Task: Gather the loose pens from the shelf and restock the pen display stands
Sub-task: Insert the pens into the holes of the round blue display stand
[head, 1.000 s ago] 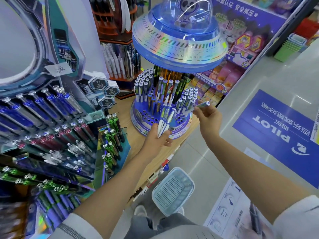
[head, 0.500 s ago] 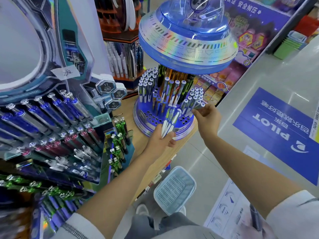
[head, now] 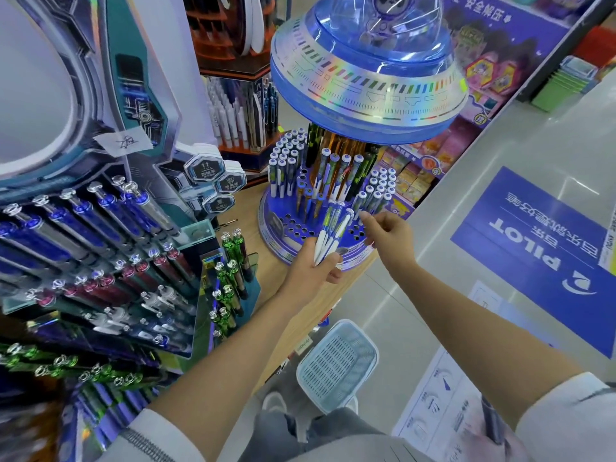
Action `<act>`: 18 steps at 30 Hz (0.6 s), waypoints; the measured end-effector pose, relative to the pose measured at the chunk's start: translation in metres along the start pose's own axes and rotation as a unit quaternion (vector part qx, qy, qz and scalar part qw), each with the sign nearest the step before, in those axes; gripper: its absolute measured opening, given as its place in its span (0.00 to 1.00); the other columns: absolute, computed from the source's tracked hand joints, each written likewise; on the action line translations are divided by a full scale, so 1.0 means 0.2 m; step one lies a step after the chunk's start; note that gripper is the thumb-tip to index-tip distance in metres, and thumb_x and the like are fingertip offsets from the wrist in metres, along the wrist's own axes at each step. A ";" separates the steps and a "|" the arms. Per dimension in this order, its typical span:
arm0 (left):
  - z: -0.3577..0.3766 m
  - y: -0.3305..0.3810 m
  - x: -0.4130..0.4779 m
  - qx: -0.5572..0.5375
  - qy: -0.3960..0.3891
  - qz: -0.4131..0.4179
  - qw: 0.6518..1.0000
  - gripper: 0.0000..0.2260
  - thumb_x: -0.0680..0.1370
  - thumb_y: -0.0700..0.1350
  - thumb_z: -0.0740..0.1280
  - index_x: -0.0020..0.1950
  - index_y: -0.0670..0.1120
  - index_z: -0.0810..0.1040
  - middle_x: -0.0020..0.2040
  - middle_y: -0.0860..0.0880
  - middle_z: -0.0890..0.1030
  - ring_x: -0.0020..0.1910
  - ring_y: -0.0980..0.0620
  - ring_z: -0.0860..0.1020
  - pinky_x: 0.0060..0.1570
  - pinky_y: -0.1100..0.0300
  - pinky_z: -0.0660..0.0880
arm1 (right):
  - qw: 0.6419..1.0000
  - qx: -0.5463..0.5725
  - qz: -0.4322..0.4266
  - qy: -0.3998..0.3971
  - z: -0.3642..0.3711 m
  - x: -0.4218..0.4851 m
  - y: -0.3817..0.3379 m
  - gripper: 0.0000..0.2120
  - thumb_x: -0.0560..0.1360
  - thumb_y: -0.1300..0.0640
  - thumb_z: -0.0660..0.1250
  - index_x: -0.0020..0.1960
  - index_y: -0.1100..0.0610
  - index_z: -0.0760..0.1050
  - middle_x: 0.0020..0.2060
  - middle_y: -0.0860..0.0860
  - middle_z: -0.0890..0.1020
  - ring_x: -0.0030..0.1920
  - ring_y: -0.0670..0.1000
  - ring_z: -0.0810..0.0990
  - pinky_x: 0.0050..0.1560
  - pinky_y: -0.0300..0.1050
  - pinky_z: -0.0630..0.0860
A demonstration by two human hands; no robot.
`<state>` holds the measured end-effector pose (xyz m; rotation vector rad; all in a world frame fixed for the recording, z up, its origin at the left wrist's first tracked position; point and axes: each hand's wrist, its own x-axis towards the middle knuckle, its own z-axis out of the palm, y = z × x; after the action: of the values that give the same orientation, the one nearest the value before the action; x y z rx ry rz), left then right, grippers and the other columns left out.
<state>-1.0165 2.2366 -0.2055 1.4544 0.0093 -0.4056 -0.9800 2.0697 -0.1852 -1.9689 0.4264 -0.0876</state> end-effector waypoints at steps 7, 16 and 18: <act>0.04 0.01 0.00 0.001 -0.002 -0.005 1.000 0.10 0.81 0.39 0.62 0.61 0.41 0.70 0.48 0.45 0.78 0.35 0.50 0.79 0.38 0.52 0.79 | 0.960 0.133 0.044 -0.242 -0.03 -0.05 0.00 0.12 0.73 0.55 0.72 0.47 0.64 0.78 0.39 0.58 0.82 0.36 0.51 0.81 0.42 0.41 0.79; 0.03 0.03 -0.03 -0.038 -0.001 -0.016 0.999 0.05 0.82 0.40 0.59 0.55 0.40 0.66 0.45 0.51 0.79 0.32 0.52 0.76 0.32 0.61 0.78 | 0.987 0.134 -0.050 0.077 -0.14 -0.02 -0.04 0.07 0.78 0.62 0.66 0.44 0.61 0.69 0.35 0.61 0.82 0.34 0.51 0.84 0.37 0.45 0.78; 0.03 0.03 -0.03 -0.041 -0.002 -0.015 0.999 0.05 0.82 0.39 0.59 0.55 0.39 0.66 0.44 0.52 0.79 0.31 0.52 0.76 0.31 0.61 0.78 | 0.989 0.091 -0.063 0.101 -0.14 -0.01 -0.03 0.10 0.77 0.58 0.68 0.41 0.56 0.69 0.38 0.62 0.82 0.38 0.51 0.85 0.43 0.51 0.79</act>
<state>-1.0225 2.2332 -0.1982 1.3740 0.0440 -0.4291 -0.9876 2.0473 -0.1682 -1.8105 0.4092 -0.3972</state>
